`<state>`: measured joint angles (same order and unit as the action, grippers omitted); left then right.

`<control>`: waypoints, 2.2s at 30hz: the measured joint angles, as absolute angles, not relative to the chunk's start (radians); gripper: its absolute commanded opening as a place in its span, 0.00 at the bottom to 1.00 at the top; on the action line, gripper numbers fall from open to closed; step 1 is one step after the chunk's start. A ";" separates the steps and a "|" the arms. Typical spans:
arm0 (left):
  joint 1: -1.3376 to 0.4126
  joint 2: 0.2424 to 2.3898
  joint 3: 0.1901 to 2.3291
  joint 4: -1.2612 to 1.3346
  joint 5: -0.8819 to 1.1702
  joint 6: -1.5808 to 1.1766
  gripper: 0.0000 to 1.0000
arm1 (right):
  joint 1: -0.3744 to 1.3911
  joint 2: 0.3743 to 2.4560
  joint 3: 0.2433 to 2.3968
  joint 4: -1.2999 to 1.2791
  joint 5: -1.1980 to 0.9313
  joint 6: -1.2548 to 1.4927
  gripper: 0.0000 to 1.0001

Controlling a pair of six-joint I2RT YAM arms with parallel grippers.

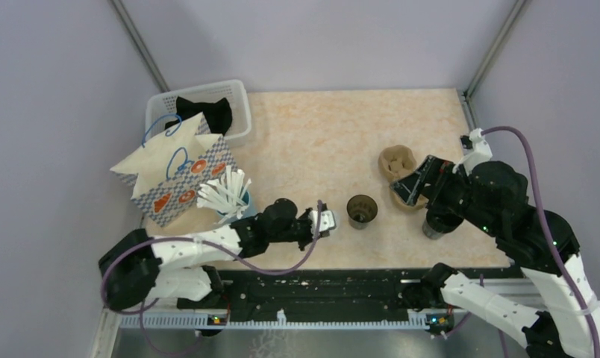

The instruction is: Pack the takeout coffee

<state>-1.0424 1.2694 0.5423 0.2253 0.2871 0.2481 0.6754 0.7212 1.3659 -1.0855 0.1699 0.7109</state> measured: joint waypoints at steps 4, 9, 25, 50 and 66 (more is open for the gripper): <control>-1.042 1.087 0.554 0.158 0.226 0.149 0.00 | 0.675 0.737 1.333 -1.067 0.154 0.710 0.94; -1.041 1.019 0.716 -0.073 0.084 -0.038 0.00 | 0.675 0.783 1.309 -1.009 0.100 0.703 0.99; -0.547 1.174 1.007 0.267 0.681 -1.213 0.00 | 0.676 0.921 1.162 -0.458 -0.275 0.857 0.99; -0.541 1.160 0.928 0.394 0.724 -1.547 0.00 | 0.921 1.111 1.436 -0.660 0.071 0.699 0.99; -0.539 1.160 0.922 0.411 0.723 -1.595 0.00 | 0.847 1.073 1.361 -0.641 0.046 0.693 0.92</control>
<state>-0.5392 1.1603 0.9222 0.4114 0.7231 -1.5948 0.8471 1.0733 1.3605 -0.6411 0.0456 0.6926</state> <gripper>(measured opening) 0.007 0.928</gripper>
